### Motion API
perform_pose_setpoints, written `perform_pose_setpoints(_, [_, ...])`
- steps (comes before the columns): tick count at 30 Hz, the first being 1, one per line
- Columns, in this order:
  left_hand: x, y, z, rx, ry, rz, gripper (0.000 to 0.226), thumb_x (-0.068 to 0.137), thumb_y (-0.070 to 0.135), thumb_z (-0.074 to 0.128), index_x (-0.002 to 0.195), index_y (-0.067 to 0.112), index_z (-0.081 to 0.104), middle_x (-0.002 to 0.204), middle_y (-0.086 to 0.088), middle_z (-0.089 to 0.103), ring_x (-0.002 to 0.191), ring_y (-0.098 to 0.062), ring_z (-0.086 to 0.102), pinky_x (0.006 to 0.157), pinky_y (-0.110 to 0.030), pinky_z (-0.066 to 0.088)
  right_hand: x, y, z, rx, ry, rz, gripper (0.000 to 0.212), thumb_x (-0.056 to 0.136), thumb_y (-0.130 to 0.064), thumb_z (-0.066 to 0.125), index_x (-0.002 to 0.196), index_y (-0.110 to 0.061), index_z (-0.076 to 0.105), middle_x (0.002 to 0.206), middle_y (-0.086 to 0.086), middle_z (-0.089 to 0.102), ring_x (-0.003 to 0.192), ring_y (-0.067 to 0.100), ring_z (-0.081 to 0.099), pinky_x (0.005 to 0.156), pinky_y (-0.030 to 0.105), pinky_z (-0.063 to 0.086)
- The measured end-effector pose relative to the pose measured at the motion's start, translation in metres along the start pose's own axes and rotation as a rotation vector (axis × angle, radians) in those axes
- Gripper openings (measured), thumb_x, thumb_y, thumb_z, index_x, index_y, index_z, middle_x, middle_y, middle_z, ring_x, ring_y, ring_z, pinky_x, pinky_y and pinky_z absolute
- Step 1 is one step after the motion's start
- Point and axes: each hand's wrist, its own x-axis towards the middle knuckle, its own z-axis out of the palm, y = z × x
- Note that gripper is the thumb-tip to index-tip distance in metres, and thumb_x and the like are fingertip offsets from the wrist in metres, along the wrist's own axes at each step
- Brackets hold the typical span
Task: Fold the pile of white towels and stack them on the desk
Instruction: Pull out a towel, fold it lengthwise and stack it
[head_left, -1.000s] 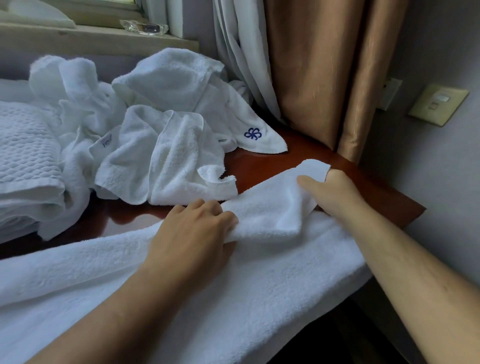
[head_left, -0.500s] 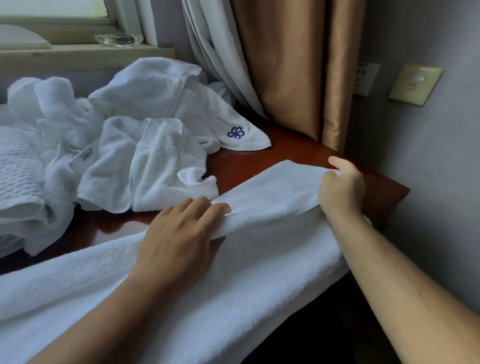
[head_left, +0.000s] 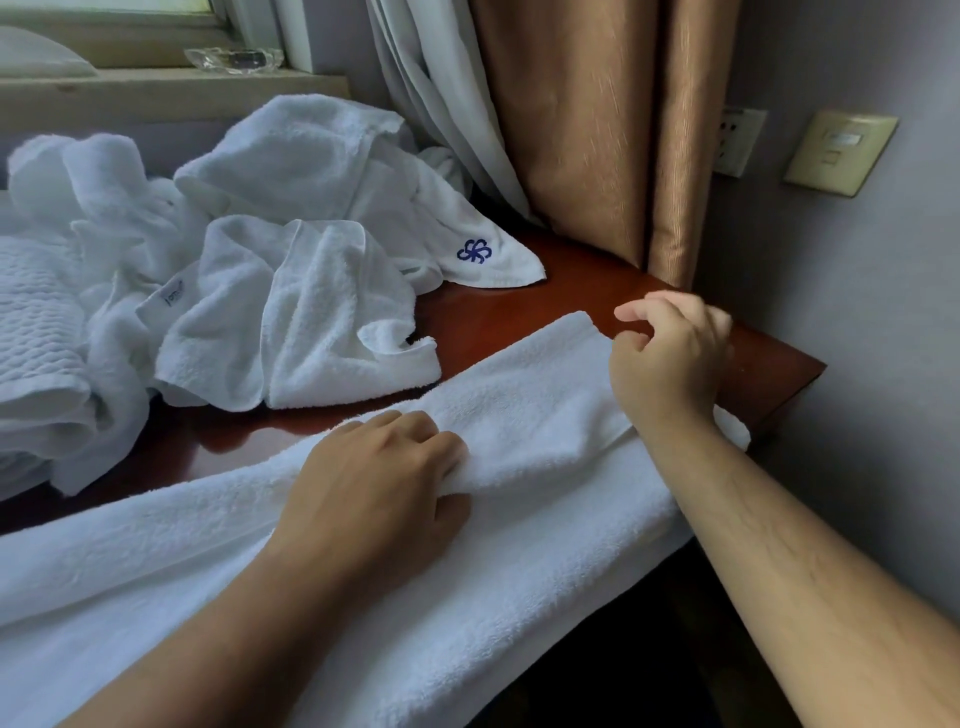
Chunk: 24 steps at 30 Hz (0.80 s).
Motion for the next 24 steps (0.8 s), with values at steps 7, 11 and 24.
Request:
perform_pose_setpoints(7, [0.002,0.0,0.005,0.037,-0.009,-0.008,0.033,0.075,0.047,0.049,0.094,0.03,0.07,0.089,0.009,0.064,0.085,-0.019,0.062,0.069,-0.035,0.05,-0.011,-0.041,0.008,0.057,-0.717,-0.233,0.037,0.1,-0.028,0.046,0.13,-0.017,0.066,0.143,0.007,0.055,0.136,0.026,0.045,0.109,0.031,0.034])
perform_pose_setpoints(11, [0.001,-0.002,0.008,0.068,0.07,-0.014,0.033,0.075,0.043,0.064,0.103,0.026,0.068,0.095,0.006,0.066,0.086,-0.023,0.063,0.07,-0.037,0.049,-0.019,-0.043,0.024,-0.277,-0.943,-0.189,0.065,0.104,-0.058,0.016,0.162,-0.029,0.011,0.171,-0.001,-0.002,0.156,0.026,-0.007,0.124,0.049,-0.002])
perform_pose_setpoints(24, [-0.003,-0.026,0.009,0.09,0.161,-0.285,0.038,0.093,0.024,0.057,0.13,0.028,0.052,0.115,0.003,0.062,0.096,-0.024,0.06,0.062,-0.033,0.035,-0.003,-0.022,0.033,-0.439,-0.906,-0.072,0.075,0.099,-0.068,0.009,0.162,-0.029,-0.003,0.17,-0.001,-0.013,0.155,0.029,-0.014,0.124,0.052,-0.007])
